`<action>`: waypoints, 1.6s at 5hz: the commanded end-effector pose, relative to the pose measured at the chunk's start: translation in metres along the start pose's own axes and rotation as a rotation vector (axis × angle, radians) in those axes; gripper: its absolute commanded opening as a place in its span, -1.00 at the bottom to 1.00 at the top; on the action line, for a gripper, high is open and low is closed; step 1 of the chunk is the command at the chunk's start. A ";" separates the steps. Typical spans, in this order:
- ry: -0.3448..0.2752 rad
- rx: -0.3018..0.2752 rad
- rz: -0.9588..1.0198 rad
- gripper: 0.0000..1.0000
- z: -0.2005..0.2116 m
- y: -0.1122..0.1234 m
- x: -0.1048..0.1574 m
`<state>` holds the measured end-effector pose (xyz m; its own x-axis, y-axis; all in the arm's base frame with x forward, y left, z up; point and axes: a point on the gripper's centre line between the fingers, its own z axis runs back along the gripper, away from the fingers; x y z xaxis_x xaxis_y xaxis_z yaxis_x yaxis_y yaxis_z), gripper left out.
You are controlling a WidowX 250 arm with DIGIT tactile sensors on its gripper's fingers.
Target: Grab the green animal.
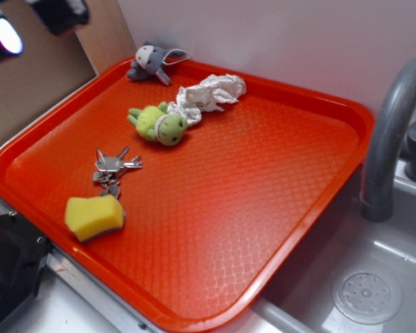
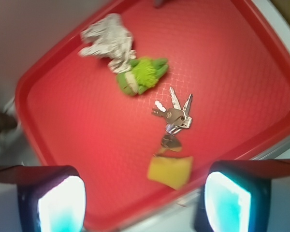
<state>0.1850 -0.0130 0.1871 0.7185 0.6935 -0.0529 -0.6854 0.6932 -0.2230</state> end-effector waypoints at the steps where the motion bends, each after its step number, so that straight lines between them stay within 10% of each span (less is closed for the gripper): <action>1: -0.061 -0.038 0.511 1.00 -0.063 0.001 0.061; 4: -0.177 0.083 0.844 1.00 -0.157 0.010 0.071; 5: -0.199 0.125 0.778 -0.26 -0.176 0.004 0.060; 6: -0.225 0.126 0.735 -1.00 -0.176 0.001 0.054; 8: -0.139 0.075 0.379 -1.00 -0.083 -0.012 0.052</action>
<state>0.2396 -0.0197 0.0938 0.4028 0.9153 -0.0024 -0.9116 0.4009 -0.0911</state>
